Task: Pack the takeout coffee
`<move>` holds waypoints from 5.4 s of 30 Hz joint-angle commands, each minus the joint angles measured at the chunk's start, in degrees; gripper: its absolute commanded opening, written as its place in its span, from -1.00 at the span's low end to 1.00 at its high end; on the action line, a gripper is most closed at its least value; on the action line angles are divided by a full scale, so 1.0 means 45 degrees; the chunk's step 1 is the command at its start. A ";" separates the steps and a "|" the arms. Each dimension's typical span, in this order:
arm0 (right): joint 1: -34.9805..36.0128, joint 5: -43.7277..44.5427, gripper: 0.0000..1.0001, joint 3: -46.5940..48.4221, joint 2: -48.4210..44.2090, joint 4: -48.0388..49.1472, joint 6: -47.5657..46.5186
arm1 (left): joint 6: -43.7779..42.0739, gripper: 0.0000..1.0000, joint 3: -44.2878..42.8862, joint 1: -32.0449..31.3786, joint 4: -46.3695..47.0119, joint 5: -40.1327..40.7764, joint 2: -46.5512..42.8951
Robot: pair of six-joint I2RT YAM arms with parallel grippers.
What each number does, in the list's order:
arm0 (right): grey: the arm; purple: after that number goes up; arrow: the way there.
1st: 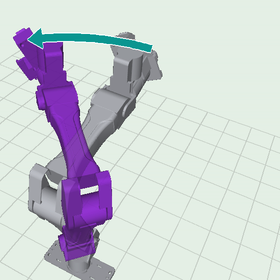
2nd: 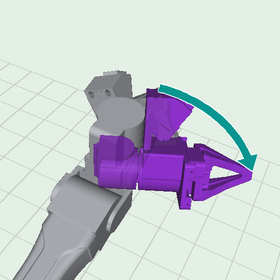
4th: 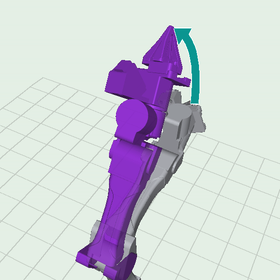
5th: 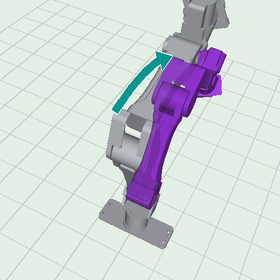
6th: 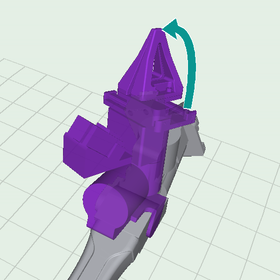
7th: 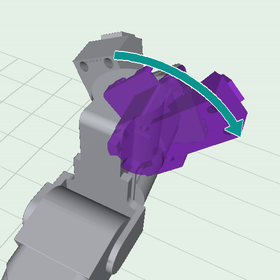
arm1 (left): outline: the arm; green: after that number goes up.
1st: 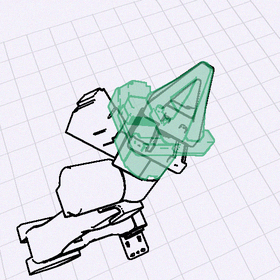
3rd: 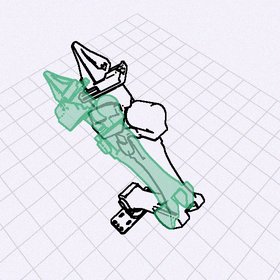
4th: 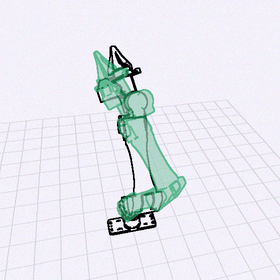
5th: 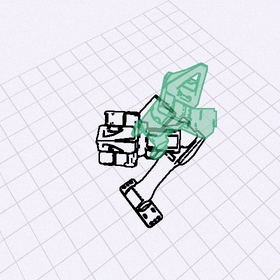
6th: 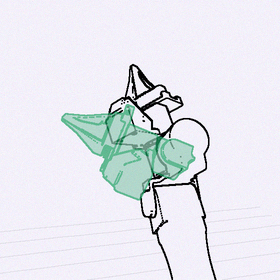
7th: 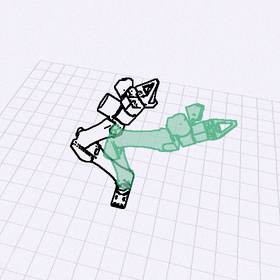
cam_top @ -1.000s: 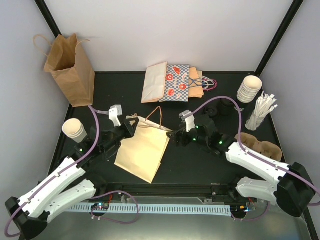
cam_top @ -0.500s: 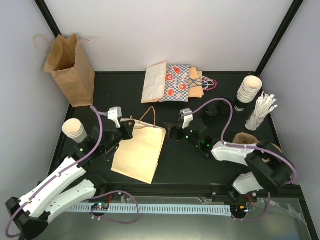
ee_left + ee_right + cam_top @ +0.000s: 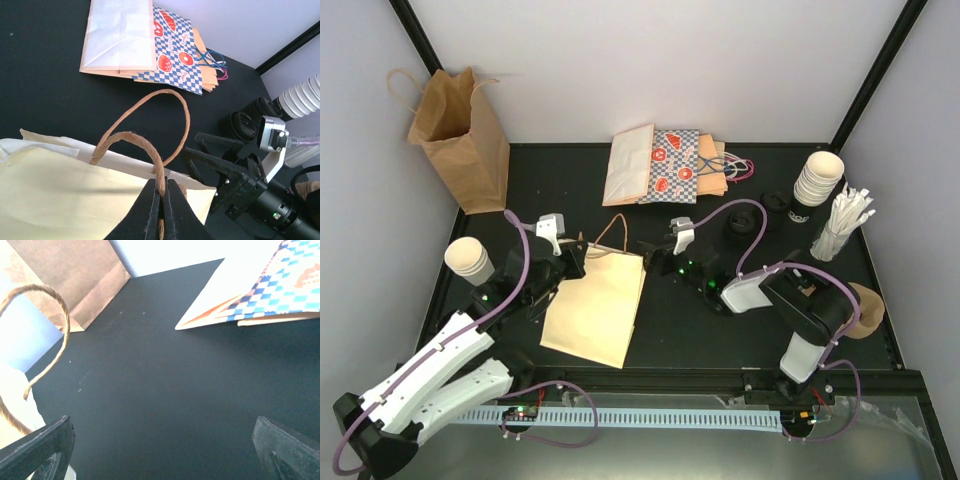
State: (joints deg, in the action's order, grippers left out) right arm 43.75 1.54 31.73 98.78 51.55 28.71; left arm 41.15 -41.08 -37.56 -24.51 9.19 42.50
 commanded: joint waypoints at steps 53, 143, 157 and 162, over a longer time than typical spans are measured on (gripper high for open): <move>-0.1583 -0.3561 1.00 0.2218 -0.2903 -0.4924 -0.1131 | -0.3994 -0.97 -0.2784 0.1728 0.0192 -0.4528 0.1891; 0.0553 -0.4033 0.64 1.0460 -0.6330 -2.3470 -0.0838 | -0.4231 -0.97 -0.0243 0.1711 0.1711 -1.0791 -0.1977; 0.1323 -0.3537 -0.02 0.9615 -0.6978 -2.4054 -0.0672 | -0.4657 -0.97 -0.0266 0.1714 0.1301 -1.0211 -0.1882; 0.1303 -0.1337 -0.74 0.9483 -0.7033 -2.4987 -0.0845 | -0.5103 -0.97 -0.0989 0.1729 0.0025 -0.9423 -0.1700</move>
State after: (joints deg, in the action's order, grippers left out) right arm 49.43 -13.43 74.59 67.68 -57.04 25.85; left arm 20.73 -41.89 -30.06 -19.86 -36.38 34.04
